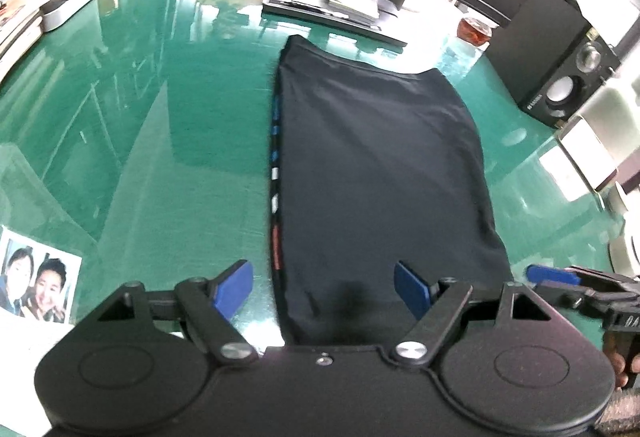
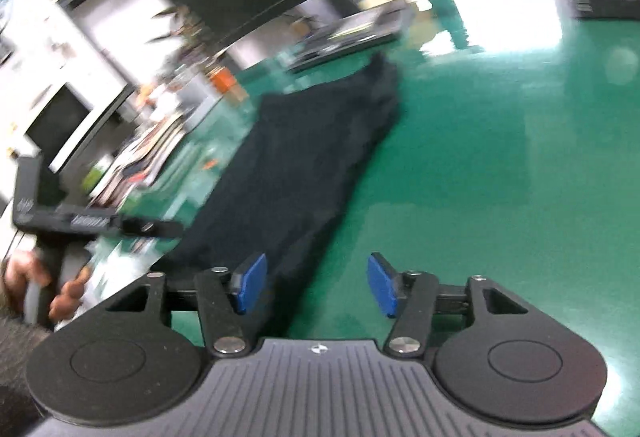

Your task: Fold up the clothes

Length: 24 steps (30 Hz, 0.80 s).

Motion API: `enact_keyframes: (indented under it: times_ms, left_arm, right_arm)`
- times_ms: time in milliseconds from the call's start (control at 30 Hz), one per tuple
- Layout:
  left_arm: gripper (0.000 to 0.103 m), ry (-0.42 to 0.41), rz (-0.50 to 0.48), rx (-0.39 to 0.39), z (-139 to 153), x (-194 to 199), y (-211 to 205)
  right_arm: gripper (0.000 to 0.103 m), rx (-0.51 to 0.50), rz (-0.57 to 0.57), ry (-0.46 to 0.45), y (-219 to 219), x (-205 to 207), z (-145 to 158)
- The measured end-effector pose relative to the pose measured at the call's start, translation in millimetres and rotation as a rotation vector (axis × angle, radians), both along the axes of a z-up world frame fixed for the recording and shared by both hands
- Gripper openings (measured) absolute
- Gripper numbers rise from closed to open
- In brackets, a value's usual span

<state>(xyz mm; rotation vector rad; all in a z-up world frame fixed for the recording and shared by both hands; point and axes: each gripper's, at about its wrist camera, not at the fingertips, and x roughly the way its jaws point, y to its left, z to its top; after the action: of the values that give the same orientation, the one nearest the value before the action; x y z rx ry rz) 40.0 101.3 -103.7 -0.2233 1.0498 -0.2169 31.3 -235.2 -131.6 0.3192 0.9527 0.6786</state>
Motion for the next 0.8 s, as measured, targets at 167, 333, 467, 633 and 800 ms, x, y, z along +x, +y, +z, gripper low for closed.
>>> enact_keyframes:
  times_ms: [167,333,467,633,800]
  left_arm:
    - [0.075,0.011,-0.007,-0.002,-8,1,-5]
    - [0.067,0.024,-0.032,-0.006,-13,-1,-14]
    - [0.05,0.024,-0.052,0.002,-15,-3,-21]
    - [0.027,0.036,-0.033,0.04,-15,0,-20]
    - [0.027,0.04,-0.034,0.051,-15,-1,-20]
  right_arm:
    - [0.056,-0.074,0.096,-0.029,27,-3,0]
    - [0.054,-0.117,0.122,-0.06,44,-4,7]
    - [0.033,-0.168,0.144,-0.09,56,-6,9]
    - [0.03,-0.184,0.126,-0.088,57,0,12]
    - [0.029,-0.18,0.098,-0.074,47,2,13]
